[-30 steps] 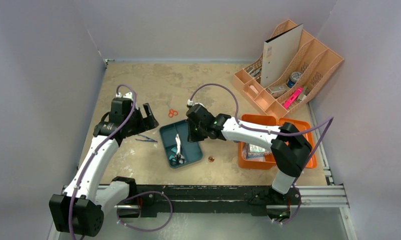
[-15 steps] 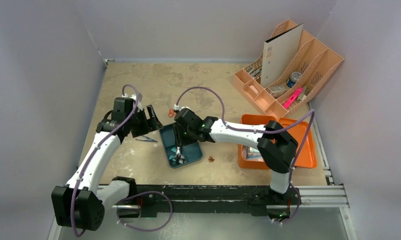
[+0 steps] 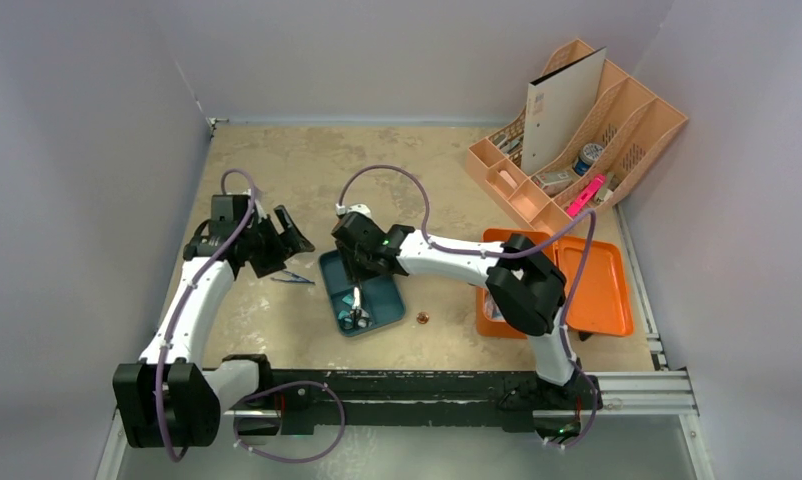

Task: Organize the medicine kit
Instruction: Pick up the scissors from the medicine box compartment.

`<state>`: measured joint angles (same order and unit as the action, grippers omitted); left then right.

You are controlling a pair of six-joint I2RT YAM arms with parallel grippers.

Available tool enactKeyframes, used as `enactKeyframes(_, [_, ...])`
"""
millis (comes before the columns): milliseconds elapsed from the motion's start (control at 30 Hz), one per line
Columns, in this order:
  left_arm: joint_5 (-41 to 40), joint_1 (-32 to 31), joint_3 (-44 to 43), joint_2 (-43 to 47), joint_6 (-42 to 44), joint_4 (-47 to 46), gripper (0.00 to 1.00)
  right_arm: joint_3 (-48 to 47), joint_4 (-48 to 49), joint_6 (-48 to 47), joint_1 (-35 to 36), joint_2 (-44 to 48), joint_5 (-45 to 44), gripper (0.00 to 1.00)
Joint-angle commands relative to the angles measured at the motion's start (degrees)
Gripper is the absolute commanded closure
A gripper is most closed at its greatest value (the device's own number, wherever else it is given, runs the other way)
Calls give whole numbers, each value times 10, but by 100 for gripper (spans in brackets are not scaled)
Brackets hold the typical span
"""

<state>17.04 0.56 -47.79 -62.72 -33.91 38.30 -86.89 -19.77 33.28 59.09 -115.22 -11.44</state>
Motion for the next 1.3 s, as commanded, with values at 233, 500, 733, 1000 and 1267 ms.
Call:
enactKeyframes(233, [107, 46, 19, -40, -11, -43, 32, -52, -29, -37, 4, -36, -18, 52])
enactKeyframes(500, [118, 46, 30, -55, -8, -54, 36, -78, -59, -54, 5, -55, -29, 63])
enactKeyframes(733, [120, 46, 39, -61, -5, -61, 40, -68, -62, -53, 5, -45, -32, 75])
enactKeyframes(1000, [125, 46, 36, -66, 0, -56, 41, -64, -71, -50, 5, -40, -29, 81])
enactKeyframes(1267, [144, 46, 36, -86, -5, -63, 45, -44, -57, -43, 4, -10, 20, 84])
